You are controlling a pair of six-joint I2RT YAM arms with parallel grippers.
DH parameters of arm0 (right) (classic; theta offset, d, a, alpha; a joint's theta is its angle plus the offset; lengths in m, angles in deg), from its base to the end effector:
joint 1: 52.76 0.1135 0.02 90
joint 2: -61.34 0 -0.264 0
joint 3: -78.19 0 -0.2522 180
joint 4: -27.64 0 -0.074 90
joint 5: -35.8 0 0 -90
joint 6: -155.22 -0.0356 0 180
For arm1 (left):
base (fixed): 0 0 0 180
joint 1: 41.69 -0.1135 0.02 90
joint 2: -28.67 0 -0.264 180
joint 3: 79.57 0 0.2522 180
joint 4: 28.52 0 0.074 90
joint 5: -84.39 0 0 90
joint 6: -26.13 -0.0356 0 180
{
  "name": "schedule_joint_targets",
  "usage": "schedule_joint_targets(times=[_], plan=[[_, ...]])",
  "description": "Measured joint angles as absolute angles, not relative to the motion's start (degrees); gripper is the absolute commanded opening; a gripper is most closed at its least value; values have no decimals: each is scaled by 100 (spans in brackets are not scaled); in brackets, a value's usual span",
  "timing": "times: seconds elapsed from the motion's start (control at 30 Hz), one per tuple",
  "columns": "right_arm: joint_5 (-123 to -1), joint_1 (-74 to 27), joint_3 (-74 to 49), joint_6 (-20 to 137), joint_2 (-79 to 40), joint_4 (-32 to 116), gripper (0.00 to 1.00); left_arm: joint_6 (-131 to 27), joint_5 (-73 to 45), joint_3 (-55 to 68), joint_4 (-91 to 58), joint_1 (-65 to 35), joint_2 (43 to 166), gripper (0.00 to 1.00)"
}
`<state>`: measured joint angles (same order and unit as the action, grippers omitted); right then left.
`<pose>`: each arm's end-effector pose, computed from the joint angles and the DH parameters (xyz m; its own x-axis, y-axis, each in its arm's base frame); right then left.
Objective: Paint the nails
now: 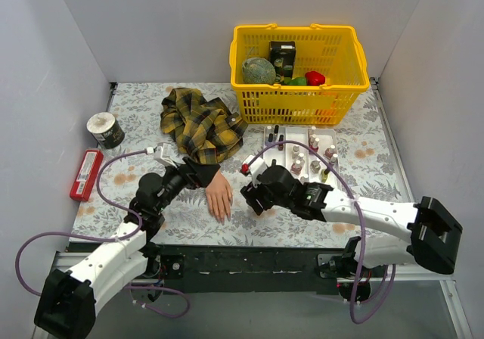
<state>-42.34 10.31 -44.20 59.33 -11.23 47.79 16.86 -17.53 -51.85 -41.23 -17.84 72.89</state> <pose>0.1304 0.2406 0.2377 -0.3408 -0.4492 -0.8259 -0.7654 0.6426 -0.0336 0.1628 -0.0800 0.2188 -0.5862 -0.7966 -0.1473 0.0344 0.1571 -0.9870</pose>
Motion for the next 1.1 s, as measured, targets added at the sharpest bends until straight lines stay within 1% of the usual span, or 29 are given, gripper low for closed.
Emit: schedule_joint_targets(times=[0.2,0.4,0.43,0.47,0.57,0.7,0.77,0.83,0.93,1.1], plan=[[-3945,1031,-4769,5809,-221,4747,67,1078,-1637,-5435,-3909,-1087,7128,97],[-3443,834,-5010,5571,477,4718,65,680,-1126,-5445,-3643,-271,7495,95],[-3427,762,-5036,5523,529,4727,63,641,-1010,-5445,-3610,-138,7528,95],[-3454,653,-5051,5483,573,4749,62,564,-844,-5452,-3584,63,7552,95],[-3652,296,-5082,5394,641,4742,61,320,-190,-5522,-3640,850,7558,87],[-3989,102,-5123,5339,647,4747,61,-126,275,-5601,-3859,1554,7768,89],[-4129,102,-5123,5339,643,4733,61,-325,382,-5601,-3975,1720,8050,88],[-4245,104,-5123,5337,623,4733,61,-502,450,-5598,-4027,1831,8336,79],[-4347,102,-5123,5339,606,4733,61,-762,417,-5590,-4086,1910,8671,72],[-4466,102,-5123,5339,566,4725,61,-1049,406,-5415,-4104,1982,9173,72]])
